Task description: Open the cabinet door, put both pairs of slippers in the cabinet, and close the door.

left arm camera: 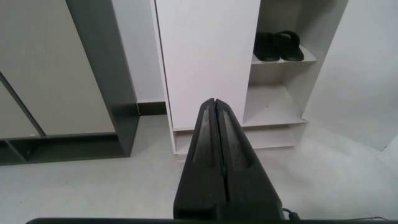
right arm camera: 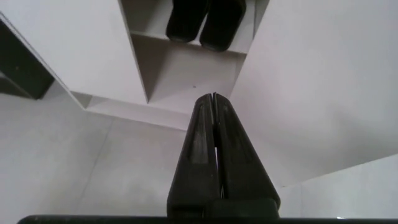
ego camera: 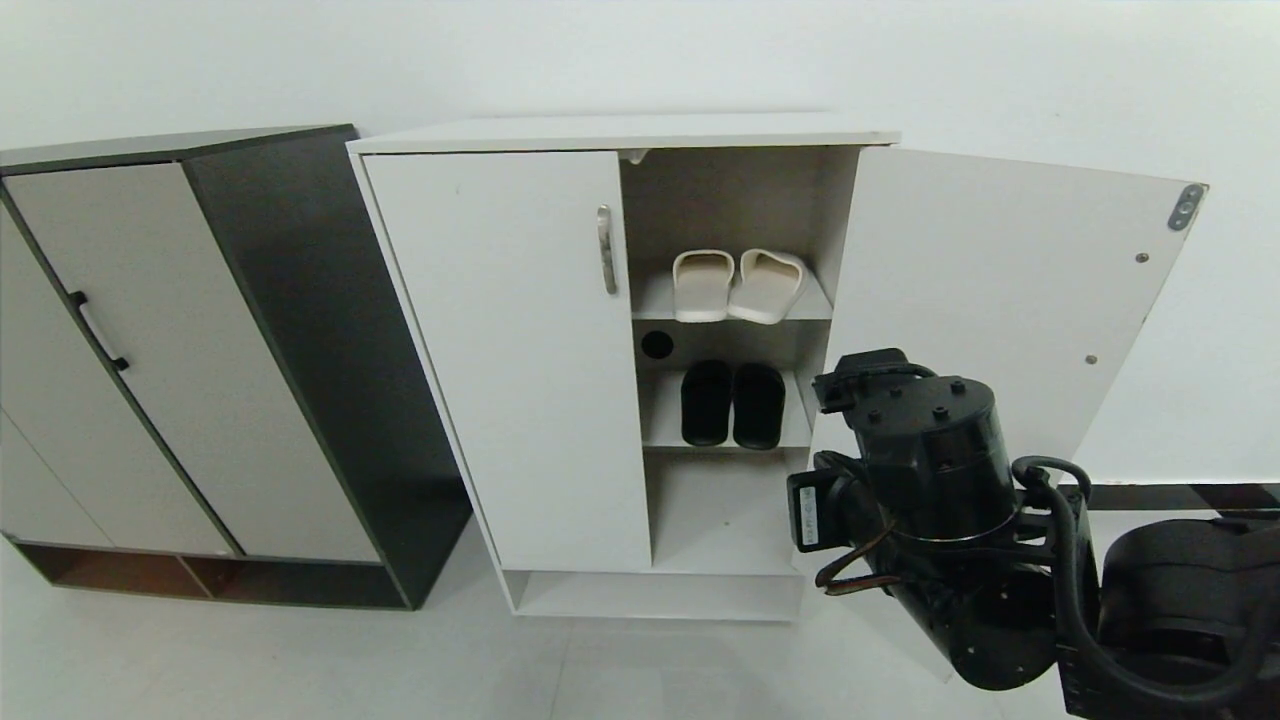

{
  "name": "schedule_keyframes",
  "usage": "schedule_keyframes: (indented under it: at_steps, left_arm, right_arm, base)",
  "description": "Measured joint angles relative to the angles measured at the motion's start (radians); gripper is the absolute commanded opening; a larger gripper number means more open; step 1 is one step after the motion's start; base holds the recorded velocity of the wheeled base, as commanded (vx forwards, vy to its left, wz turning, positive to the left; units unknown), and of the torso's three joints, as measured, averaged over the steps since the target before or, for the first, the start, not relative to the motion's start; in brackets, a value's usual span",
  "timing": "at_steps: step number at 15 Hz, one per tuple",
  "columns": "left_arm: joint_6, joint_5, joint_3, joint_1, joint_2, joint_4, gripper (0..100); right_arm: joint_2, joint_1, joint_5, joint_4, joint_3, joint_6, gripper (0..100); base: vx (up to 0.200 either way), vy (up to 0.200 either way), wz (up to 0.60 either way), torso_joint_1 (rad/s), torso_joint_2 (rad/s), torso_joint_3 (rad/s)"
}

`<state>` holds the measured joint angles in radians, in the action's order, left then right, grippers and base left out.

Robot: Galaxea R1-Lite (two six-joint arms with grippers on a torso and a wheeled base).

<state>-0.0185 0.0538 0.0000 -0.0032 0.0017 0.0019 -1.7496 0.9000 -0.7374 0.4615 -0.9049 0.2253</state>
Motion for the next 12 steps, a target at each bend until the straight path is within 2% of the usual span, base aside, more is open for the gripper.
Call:
schedule_keyframes:
  at_steps: [3,12]
  left_arm:
    - [0.000,0.000,0.000,-0.001,0.000,0.000,0]
    - [0.000,0.000,0.000,0.000,0.000,-0.001,0]
  right_arm:
    - [0.001,-0.007,0.002,-0.002,0.002,0.000,0]
    - [0.031,-0.009,0.003,0.000,0.002,-0.012,0]
  base:
    - [0.000,0.000,0.00,0.027,-0.23,-0.334]
    - [0.000,0.000,0.00,0.100,-0.49,-0.348]
